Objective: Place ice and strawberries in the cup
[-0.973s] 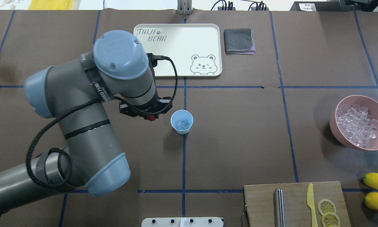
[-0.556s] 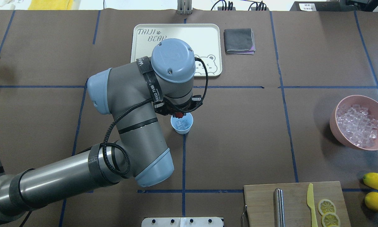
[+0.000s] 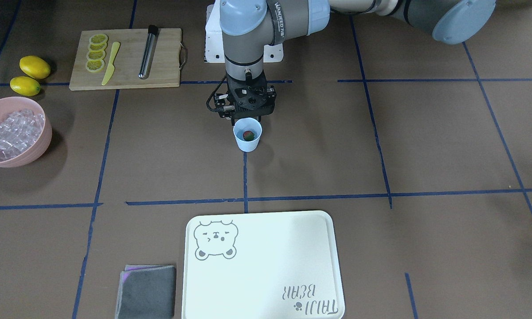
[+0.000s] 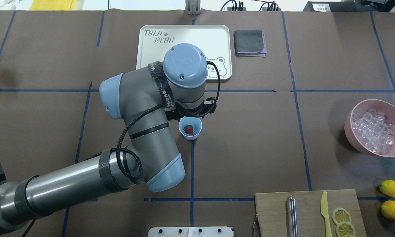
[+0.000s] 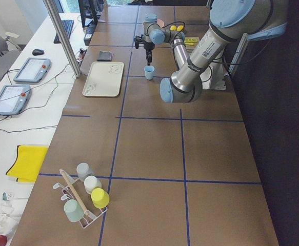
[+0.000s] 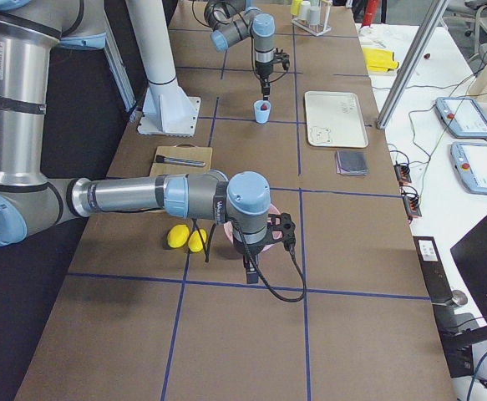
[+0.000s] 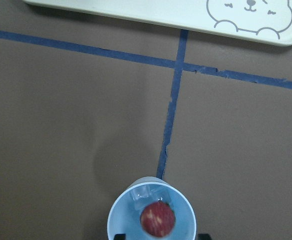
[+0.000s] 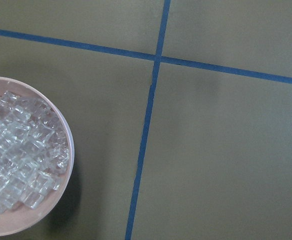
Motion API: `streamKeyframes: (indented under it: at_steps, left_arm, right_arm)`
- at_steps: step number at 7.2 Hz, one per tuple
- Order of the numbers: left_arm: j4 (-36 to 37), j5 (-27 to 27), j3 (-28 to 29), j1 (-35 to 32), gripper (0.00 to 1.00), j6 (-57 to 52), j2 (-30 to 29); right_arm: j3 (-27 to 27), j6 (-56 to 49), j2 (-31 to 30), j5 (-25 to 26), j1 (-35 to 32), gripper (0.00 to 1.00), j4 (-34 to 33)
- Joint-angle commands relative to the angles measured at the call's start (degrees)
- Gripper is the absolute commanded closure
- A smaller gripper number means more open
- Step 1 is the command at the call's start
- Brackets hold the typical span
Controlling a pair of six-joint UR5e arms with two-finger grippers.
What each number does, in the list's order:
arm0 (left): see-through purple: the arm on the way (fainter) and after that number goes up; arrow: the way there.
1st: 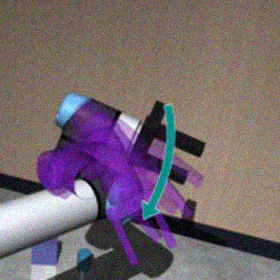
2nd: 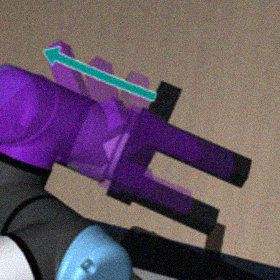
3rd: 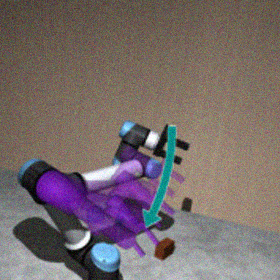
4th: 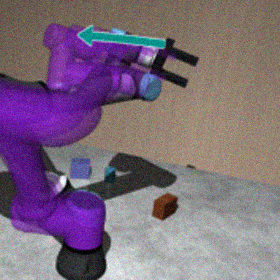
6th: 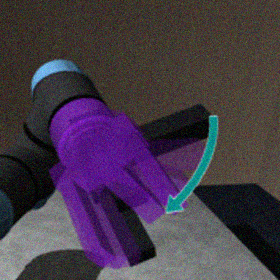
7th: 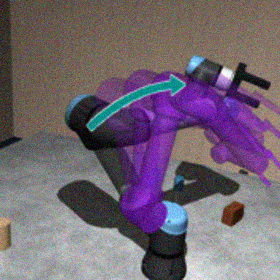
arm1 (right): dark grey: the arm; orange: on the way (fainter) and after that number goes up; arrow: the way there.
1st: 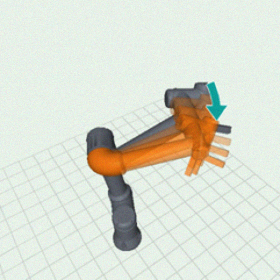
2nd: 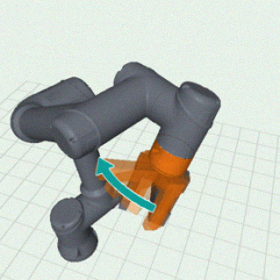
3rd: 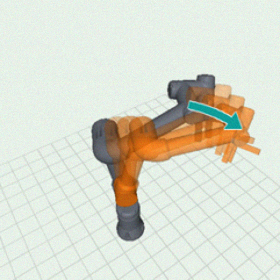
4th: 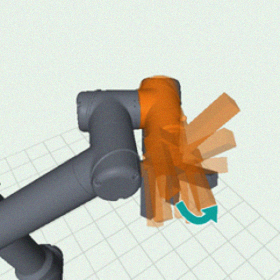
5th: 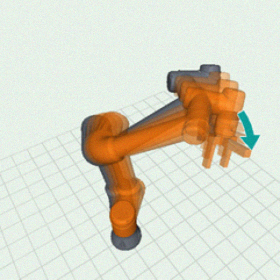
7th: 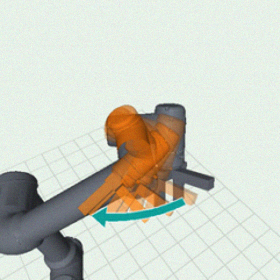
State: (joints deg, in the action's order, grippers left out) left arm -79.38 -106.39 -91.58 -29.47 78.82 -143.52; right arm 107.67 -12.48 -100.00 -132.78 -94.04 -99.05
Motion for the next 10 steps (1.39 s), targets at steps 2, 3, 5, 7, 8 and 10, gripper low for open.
streamKeyframes:
  at_steps: [2, 3, 5, 7, 8, 10]
  left_arm:
    - [0.81, -0.31, -10.64, -1.20, 0.00, -8.53, 8.71]
    - [0.81, -2.66, -17.42, -5.12, 0.00, -16.25, 16.62]
    - [0.81, -12.92, -20.73, -16.35, 0.00, -33.46, 25.36]
    - [0.72, -20.15, -20.39, -28.57, 0.00, -52.44, 34.93]
    - [0.63, -23.31, -20.04, -35.33, 0.00, -58.98, 39.33]
    - [0.02, -28.07, -16.89, -46.07, 0.00, -75.14, 47.95]
  right_arm:
    - [0.00, 0.00, -0.02, -0.02, 0.00, 0.00, 0.00]
    - [0.00, 0.00, 0.07, -0.02, 0.00, 0.00, 0.00]
    - [0.00, 0.00, 0.07, -0.02, 0.00, 0.00, 0.00]
    - [0.00, -0.09, 0.07, -0.02, 0.00, 0.00, 0.00]
    - [0.00, -0.09, 0.07, -0.02, 0.00, 0.00, 0.17]
    - [0.00, 0.00, -0.02, -0.02, 0.00, 0.00, 1.14]
